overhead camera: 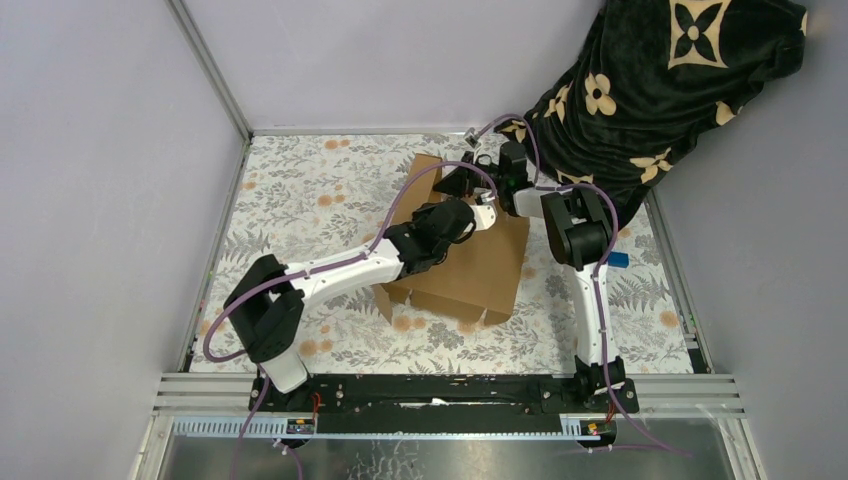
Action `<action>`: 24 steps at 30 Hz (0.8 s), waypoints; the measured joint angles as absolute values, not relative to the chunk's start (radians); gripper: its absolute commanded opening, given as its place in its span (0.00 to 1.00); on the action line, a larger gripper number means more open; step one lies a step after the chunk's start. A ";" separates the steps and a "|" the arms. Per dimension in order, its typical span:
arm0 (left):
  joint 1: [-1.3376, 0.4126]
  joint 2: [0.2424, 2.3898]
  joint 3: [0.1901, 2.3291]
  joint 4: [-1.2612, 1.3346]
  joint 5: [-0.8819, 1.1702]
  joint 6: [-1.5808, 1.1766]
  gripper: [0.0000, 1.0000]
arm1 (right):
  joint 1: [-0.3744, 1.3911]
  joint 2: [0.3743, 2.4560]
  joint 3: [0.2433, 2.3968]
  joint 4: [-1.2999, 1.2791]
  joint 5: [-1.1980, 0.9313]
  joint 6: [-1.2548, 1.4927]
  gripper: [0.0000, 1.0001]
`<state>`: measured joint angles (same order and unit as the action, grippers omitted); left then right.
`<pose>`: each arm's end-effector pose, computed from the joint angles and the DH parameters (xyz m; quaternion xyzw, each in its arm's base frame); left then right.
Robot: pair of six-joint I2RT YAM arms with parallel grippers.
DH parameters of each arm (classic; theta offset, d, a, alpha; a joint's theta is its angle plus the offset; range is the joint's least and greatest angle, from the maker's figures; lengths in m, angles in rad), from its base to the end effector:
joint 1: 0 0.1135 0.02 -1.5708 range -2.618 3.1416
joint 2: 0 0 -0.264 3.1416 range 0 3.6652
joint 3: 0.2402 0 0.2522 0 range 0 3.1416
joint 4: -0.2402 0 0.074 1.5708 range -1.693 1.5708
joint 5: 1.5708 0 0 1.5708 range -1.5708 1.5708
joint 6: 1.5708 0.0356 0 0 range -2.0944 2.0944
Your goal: Fold the paper box
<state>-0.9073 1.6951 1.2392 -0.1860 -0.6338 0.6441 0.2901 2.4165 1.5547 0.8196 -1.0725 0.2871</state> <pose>0.2515 -0.2874 0.2600 0.4952 0.7043 0.2203 0.4585 0.4831 0.1769 0.1379 -0.3545 0.6200 0.5229 0.4653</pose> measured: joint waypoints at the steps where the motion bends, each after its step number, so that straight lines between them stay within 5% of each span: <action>1: -0.907 1.693 1.238 -0.186 -0.633 0.643 0.18 | 0.294 2.415 1.551 0.821 -1.060 0.284 0.17; 7: -0.894 1.676 1.222 -0.178 -0.631 0.638 0.20 | 0.318 2.349 1.451 0.833 -0.955 0.244 0.07; 24: -0.869 1.597 1.148 -0.173 -0.605 0.577 0.21 | 0.376 2.010 1.070 0.744 -0.537 0.049 0.07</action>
<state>-0.8688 1.5967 1.1477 -0.1734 -0.6052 0.5774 0.3756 2.0098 1.0702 0.7437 -0.5365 0.0486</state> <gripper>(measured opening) 0.211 0.120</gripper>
